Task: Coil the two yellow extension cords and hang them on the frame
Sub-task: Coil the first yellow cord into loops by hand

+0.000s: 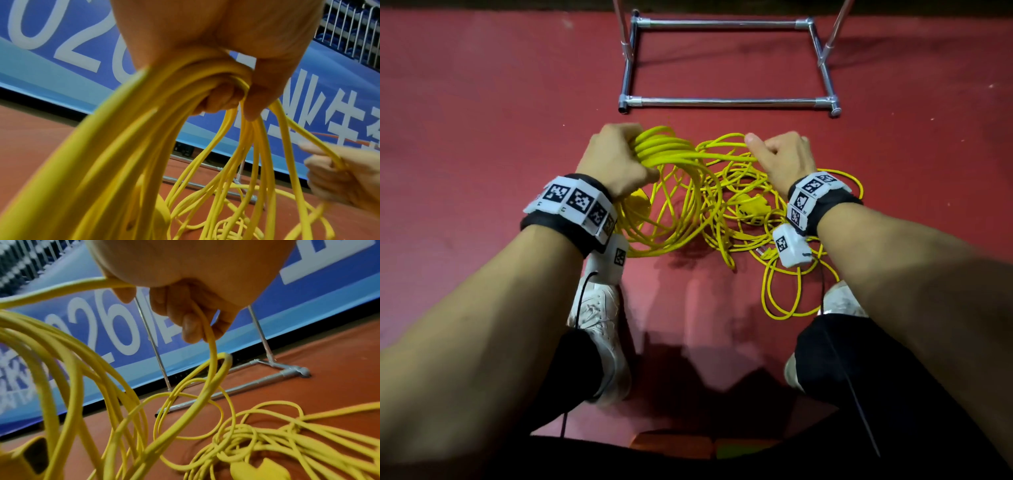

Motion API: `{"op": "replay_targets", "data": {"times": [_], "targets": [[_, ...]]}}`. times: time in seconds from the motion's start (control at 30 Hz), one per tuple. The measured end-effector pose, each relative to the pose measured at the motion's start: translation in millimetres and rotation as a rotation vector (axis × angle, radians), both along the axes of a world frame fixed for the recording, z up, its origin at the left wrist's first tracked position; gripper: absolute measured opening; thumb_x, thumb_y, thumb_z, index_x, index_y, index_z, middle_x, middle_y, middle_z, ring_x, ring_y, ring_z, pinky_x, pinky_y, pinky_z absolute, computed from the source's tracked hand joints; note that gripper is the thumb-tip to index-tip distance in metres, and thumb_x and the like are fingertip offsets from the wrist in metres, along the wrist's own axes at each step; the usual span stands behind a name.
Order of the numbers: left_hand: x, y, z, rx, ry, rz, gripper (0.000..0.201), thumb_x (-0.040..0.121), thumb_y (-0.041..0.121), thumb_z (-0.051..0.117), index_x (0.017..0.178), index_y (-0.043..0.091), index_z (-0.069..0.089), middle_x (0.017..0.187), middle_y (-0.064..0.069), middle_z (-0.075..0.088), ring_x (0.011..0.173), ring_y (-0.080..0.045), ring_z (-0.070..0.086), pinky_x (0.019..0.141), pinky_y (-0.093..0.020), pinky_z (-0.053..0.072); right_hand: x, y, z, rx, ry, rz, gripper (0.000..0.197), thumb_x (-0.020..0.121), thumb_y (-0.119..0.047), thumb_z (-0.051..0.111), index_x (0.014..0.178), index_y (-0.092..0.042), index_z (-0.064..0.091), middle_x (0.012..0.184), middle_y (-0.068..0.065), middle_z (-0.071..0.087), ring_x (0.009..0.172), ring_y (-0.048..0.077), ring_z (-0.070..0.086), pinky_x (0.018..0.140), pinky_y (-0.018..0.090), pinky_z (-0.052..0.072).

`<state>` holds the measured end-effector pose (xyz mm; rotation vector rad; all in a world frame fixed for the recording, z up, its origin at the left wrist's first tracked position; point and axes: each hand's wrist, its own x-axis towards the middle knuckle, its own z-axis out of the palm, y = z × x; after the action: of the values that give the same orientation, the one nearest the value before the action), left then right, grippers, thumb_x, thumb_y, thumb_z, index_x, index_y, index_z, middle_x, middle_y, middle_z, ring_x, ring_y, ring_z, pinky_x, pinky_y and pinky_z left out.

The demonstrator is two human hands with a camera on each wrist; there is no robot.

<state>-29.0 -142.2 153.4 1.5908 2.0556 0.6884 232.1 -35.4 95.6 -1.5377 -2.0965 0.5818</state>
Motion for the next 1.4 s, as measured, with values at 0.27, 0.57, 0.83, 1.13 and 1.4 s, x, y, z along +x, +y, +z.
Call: {"op": "replay_targets", "data": {"times": [0.27,0.57,0.83,1.13,1.4], "targets": [[16,-12,-24,-0.061,0.165,-0.110,0.019,0.070,0.015,0.067,0.081,0.027,0.057,0.071,-0.006,0.062,0.078,-0.037,0.059,0.066,-0.034,0.044,-52,-26,22,0.110,-0.185,0.181,0.074,0.090,-0.070,0.038,0.053,-0.007,0.028,0.051,0.012,0.028,0.060,0.040,0.035,0.058,0.041,0.028],[4,-23,-30,-0.013,0.176,-0.047,0.017,0.067,0.014,0.066,0.079,0.025,0.060,0.061,0.000,0.058,0.072,-0.038,0.059,0.063,-0.039,0.050,-35,-26,-21,-0.220,-0.074,0.333,0.078,0.095,-0.070,0.027,0.062,-0.009,0.061,0.056,0.002,0.062,0.051,0.010,0.053,0.072,0.035,0.043],[8,-20,-38,-0.092,0.158,-0.072,0.018,0.070,0.015,0.068,0.071,0.026,0.055,0.060,0.001,0.056,0.072,-0.037,0.057,0.063,-0.035,0.045,-27,-19,-7,-0.084,0.065,0.242,0.064,0.091,-0.066,0.047,0.055,-0.017,0.026,0.053,0.001,0.022,0.055,0.027,0.025,0.067,0.031,0.025],[12,-18,-41,-0.071,0.081,-0.042,0.015,0.072,0.019,0.074,0.081,0.014,0.062,0.068,-0.009,0.063,0.074,-0.036,0.060,0.064,-0.037,0.047,-49,-25,16,0.005,-0.016,0.318,0.070,0.091,-0.064,0.053,0.052,-0.010,0.032,0.056,0.014,0.025,0.061,0.032,0.026,0.066,0.043,0.028],[-7,-9,-18,0.024,-0.106,0.190,0.023,0.068,0.015,0.080,0.068,0.021,0.059,0.057,0.006,0.049,0.056,-0.017,0.045,0.058,-0.030,0.033,-21,-7,-25,-0.232,-0.150,0.381,0.044,0.086,-0.050,0.068,0.078,-0.008,0.062,0.080,0.011,0.068,0.075,0.027,0.060,0.074,0.039,0.048]]}}
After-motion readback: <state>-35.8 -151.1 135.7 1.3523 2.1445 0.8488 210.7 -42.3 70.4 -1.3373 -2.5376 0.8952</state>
